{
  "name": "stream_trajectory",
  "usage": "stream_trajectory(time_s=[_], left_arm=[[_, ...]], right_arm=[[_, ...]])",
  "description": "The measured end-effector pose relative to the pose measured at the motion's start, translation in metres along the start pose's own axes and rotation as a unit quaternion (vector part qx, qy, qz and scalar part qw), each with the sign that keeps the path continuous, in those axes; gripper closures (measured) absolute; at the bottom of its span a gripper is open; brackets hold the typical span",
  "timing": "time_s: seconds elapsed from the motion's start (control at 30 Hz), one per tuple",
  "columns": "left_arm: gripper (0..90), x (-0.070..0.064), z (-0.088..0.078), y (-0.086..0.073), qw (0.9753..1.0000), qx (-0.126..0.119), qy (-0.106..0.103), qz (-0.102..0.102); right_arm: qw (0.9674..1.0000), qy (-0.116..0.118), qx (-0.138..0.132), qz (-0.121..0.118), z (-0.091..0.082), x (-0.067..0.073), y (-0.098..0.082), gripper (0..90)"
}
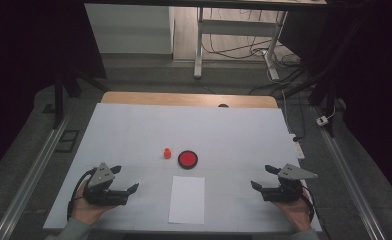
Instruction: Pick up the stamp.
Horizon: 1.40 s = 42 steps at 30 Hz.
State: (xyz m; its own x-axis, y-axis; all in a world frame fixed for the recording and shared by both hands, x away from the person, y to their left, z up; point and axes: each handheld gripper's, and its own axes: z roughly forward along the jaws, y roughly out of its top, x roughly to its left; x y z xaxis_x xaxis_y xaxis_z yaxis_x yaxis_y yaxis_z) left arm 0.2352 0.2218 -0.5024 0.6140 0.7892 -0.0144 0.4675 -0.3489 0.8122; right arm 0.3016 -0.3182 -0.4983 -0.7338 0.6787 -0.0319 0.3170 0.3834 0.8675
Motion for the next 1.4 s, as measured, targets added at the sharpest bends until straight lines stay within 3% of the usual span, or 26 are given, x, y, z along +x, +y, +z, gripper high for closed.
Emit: stream_trajectory(time_s=[0.23, 0.33, 0.43, 0.5, 0.83, 0.97, 1.07, 1.4], left_arm=[[13.8, 0.002, 0.006, 0.004, 1.0, 0.007, -0.005, -0.002], [13.9, 0.002, 0.006, 0.003, 0.9999, 0.01, -0.004, -0.004], [14.1, 0.001, 0.004, 0.003, 1.0, 0.007, -0.003, 0.003], [14.1, 0.001, 0.004, 0.001, 1.0, 0.007, -0.005, 0.004], [14.7, 0.001, 0.001, 0.0, 0.9999, 0.002, -0.014, 0.003], [15.1, 0.005, 0.001, 0.001, 0.9998, -0.002, -0.016, -0.009], [15.1, 0.008, 0.002, 0.004, 0.9998, 0.0, -0.017, -0.013], [15.8, 0.005, 0.002, 0.019, 0.9998, -0.001, -0.021, 0.002]], right_arm=[[0.9999, 0.012, 0.0, -0.002, -0.001, 0.0, -0.002, 19.8], [0.9997, 0.019, -0.002, 0.015, -0.001, -0.003, -0.008, 20.8], [0.9999, 0.009, 0.006, 0.008, 0.0, -0.002, -0.008, 21.6], [0.9998, 0.012, 0.002, 0.014, 0.0, 0.0, -0.008, 21.9], [1.0, 0.008, 0.002, -0.003, 0.005, 0.01, 0.0, 22.5], [0.9998, 0.019, 0.0, 0.007, 0.007, 0.01, -0.001, 22.8], [0.9998, 0.019, 0.001, 0.008, 0.007, 0.01, -0.002, 22.8], [0.9999, 0.009, 0.006, 0.004, 0.012, 0.011, 0.0, 23.0]])
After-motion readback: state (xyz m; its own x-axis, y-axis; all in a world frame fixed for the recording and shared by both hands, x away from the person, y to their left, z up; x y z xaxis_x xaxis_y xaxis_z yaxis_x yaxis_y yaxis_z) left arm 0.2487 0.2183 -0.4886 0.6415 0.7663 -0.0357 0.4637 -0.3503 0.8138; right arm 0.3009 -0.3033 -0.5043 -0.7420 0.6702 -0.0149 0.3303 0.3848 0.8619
